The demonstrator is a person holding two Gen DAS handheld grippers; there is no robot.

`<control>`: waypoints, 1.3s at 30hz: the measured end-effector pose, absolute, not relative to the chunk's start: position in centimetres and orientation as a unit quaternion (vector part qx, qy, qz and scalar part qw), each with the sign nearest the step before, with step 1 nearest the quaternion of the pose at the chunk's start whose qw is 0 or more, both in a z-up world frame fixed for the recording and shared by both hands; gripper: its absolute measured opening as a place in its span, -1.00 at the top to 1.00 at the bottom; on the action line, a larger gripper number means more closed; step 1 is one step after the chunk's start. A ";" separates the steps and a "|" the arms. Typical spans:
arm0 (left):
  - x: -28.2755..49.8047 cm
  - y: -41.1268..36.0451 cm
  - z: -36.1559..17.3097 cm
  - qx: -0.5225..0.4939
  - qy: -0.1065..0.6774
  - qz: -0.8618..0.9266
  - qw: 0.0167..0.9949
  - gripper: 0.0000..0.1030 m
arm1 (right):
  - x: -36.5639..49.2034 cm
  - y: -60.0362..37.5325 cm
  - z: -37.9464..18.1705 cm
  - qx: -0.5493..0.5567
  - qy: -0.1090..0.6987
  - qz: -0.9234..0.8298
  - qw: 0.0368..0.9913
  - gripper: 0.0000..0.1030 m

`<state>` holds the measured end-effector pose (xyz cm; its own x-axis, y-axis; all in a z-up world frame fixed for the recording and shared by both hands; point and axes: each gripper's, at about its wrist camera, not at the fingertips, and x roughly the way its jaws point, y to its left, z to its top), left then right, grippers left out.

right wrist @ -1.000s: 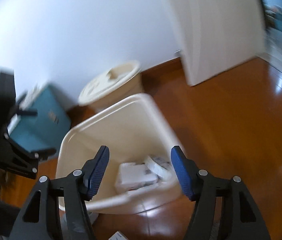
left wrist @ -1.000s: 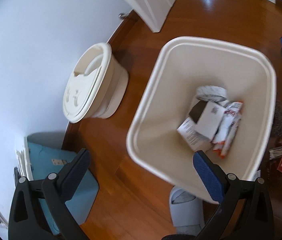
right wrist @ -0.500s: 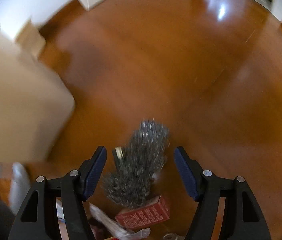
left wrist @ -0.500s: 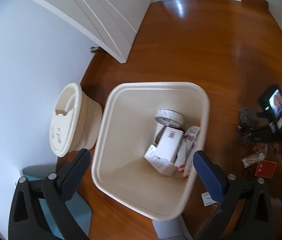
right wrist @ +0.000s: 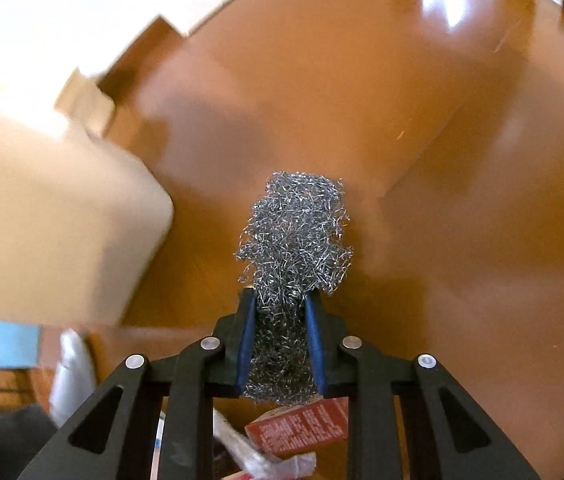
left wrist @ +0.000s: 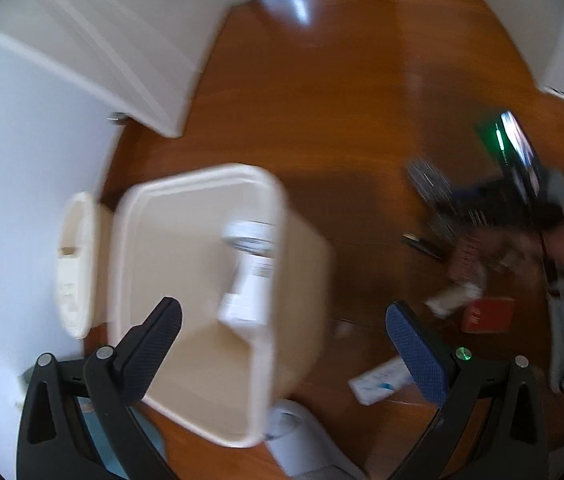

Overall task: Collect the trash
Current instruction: 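Grasp the steel wool pad with the right tool and lift it, then grasp the dark red bottle with the left tool and drop it into the wastebasket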

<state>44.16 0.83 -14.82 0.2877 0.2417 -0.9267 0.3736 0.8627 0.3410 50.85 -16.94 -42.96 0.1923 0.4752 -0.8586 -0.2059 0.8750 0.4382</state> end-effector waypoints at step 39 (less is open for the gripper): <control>37.2 -1.9 -38.6 -0.187 0.753 0.087 0.625 0.41 | 49.3 -29.8 -38.7 0.266 0.541 0.153 0.783 0.51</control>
